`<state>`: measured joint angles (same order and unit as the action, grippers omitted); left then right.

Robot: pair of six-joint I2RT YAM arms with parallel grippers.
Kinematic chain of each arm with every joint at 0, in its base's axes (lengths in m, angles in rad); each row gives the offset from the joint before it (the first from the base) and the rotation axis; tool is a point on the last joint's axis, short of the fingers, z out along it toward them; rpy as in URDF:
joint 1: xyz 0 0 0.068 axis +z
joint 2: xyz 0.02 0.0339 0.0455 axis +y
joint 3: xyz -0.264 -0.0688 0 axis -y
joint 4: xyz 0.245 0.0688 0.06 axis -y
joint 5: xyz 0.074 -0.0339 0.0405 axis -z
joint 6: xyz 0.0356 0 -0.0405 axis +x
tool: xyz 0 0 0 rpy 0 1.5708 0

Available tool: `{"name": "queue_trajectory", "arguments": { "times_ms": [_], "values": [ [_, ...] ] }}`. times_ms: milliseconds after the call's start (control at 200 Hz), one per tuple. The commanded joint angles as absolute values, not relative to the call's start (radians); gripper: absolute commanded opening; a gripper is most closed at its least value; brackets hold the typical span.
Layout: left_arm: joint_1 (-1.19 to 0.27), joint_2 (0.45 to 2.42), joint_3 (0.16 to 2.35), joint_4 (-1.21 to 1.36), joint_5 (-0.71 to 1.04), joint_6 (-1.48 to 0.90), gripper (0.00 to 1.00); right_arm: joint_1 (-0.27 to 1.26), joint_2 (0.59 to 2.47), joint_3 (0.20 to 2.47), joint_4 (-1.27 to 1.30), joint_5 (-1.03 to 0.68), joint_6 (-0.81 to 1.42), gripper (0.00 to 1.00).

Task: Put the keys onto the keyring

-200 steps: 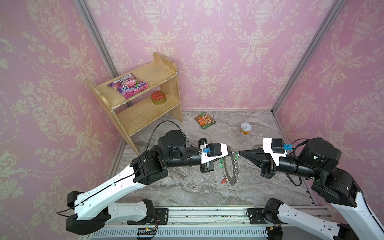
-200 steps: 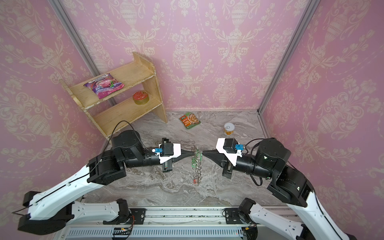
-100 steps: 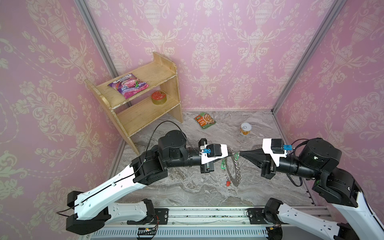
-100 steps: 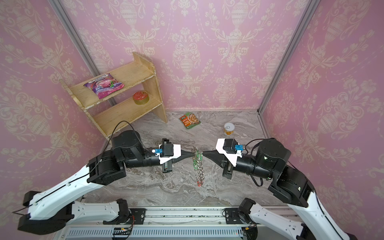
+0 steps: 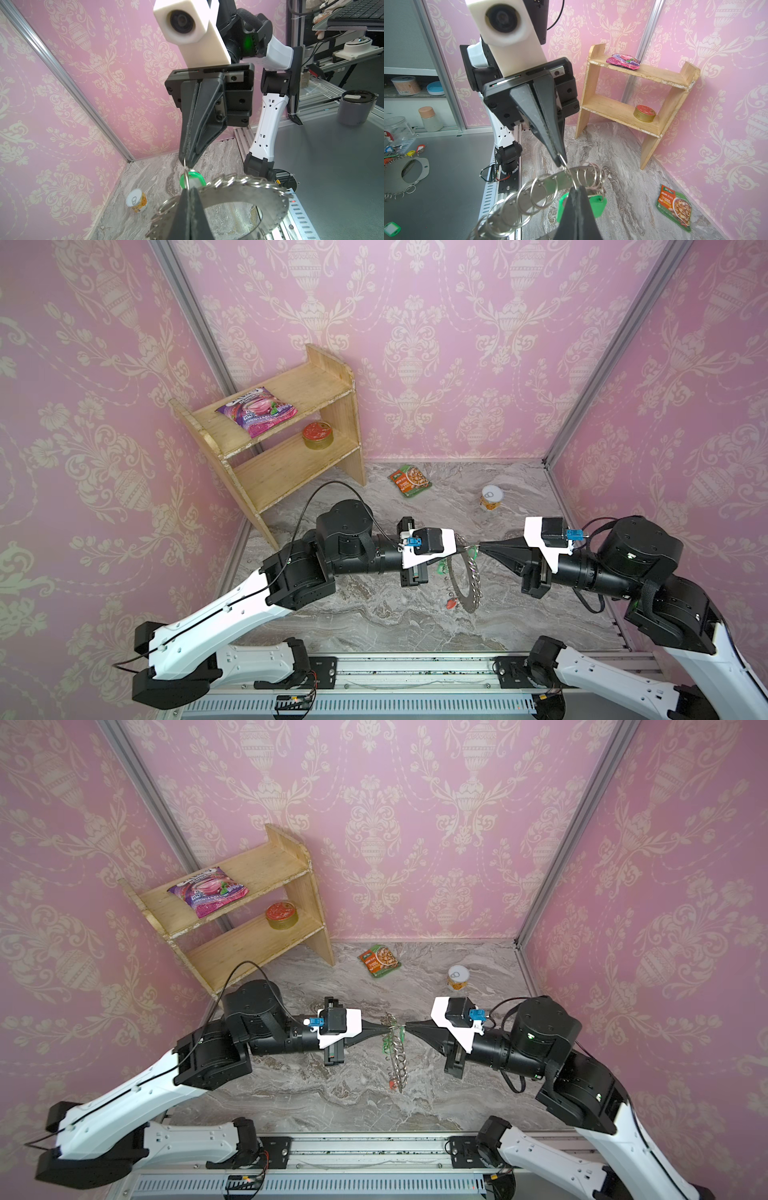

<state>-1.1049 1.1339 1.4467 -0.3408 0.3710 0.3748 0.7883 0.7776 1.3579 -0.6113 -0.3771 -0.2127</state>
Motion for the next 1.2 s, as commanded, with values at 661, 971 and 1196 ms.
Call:
{"name": "queue_trajectory", "arguments": {
  "times_ms": [661,971,1196],
  "values": [
    [-1.135,1.160,1.498,-0.388,0.439,0.368,0.00,0.815,0.807,1.399,-0.576,-0.354,-0.225,0.00],
    [-1.134,1.166,1.499,-0.397,0.432,0.367,0.00,0.825,0.796,1.399,-0.572,-0.350,-0.231,0.00],
    [-1.135,1.158,1.492,-0.393,0.410,0.362,0.00,0.827,0.774,1.393,-0.566,-0.331,-0.233,0.00]
  ]
}}
